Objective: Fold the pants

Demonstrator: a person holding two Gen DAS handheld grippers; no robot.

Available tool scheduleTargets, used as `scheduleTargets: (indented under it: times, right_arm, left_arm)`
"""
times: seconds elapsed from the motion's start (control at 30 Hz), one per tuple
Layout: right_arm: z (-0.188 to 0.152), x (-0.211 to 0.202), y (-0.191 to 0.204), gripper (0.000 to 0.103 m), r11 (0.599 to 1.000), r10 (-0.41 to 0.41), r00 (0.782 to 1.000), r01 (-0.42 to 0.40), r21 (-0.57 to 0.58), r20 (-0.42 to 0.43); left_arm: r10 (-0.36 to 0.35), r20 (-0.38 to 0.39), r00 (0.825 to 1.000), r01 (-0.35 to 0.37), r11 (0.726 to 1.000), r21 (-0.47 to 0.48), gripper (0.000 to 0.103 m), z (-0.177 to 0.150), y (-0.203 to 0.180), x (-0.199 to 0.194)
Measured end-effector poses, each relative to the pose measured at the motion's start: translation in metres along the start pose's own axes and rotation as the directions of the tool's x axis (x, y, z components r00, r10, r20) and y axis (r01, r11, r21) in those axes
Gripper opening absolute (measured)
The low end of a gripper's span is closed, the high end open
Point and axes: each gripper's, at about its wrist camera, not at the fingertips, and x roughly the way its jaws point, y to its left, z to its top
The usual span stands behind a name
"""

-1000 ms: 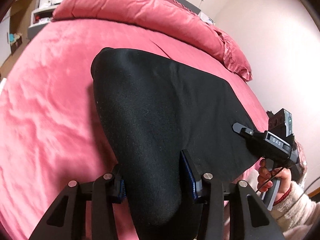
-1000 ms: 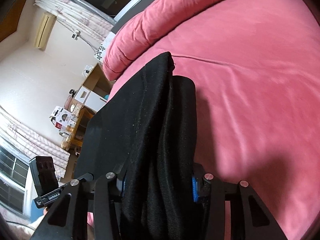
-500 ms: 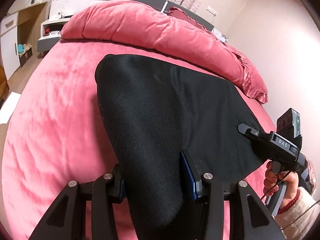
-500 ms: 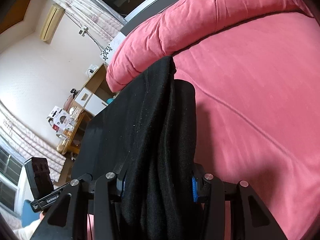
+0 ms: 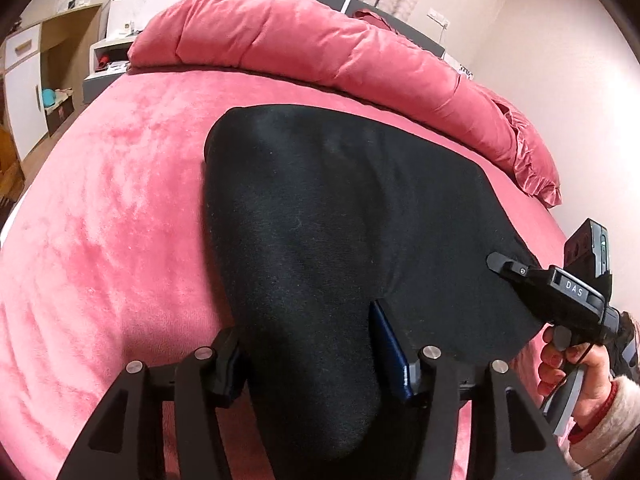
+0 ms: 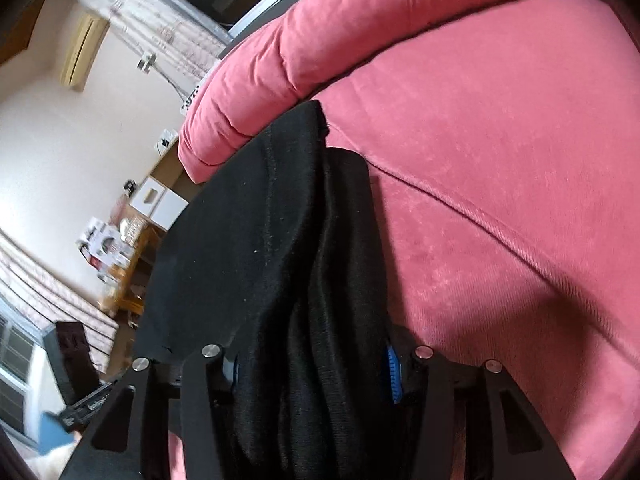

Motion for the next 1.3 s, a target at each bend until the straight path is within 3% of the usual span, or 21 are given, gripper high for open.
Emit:
scheduleTargets:
  times: [0.37,0.6,0.67,0.7,0.83,0.93,1.0,1.3]
  right_arm:
    - [-0.001,-0.002,0.012,0.057,0.997,-0.071,0.997,0.071,0.026,0.004]
    - [-0.01,-0.023,0.011,0.068,0.994,-0.094,0.996,0.094,0.062,-0.013]
    - [-0.016,-0.029,0.007,0.067,0.994,-0.074,0.997,0.076,0.082,-0.02]
    - [-0.02,-0.032,0.005,0.059,0.994,-0.073,0.997,0.074,0.082,-0.018]
    - [-0.024,-0.03,0.009,0.054,0.992,-0.128,0.992,0.128,0.02,0.001]
    - [-0.028,-0.027,0.009,0.059,0.984,-0.178,0.984,0.178,0.025,0.024]
    - [-0.031,-0.03,0.014,0.07,0.972,-0.233,0.971,0.233,0.015,0.044]
    - [-0.054,-0.05,0.032,0.072,0.969,-0.245,0.969,0.244,0.045,0.025]
  left_arm:
    - [0.032,-0.011,0.999,-0.033,0.996,-0.086,0.066,-0.011,0.008,-0.015]
    - [0.033,-0.01,0.999,-0.034,0.989,-0.144,0.066,-0.025,0.007,-0.034]
    - [0.038,-0.008,0.999,-0.039,0.99,-0.137,0.066,-0.032,0.005,-0.038]
    - [0.045,-0.006,0.999,-0.046,0.992,-0.116,0.065,-0.036,0.003,-0.04]
    - [0.12,0.015,0.993,-0.121,0.992,0.024,0.065,-0.045,-0.012,-0.038]
    - [0.132,0.026,0.991,-0.132,0.991,0.014,0.065,-0.051,-0.012,-0.038]
    - [0.139,0.024,0.99,-0.139,0.99,-0.003,0.065,-0.055,-0.014,-0.043]
    - [0.176,0.02,0.984,-0.175,0.983,-0.054,0.064,-0.076,-0.02,-0.071]
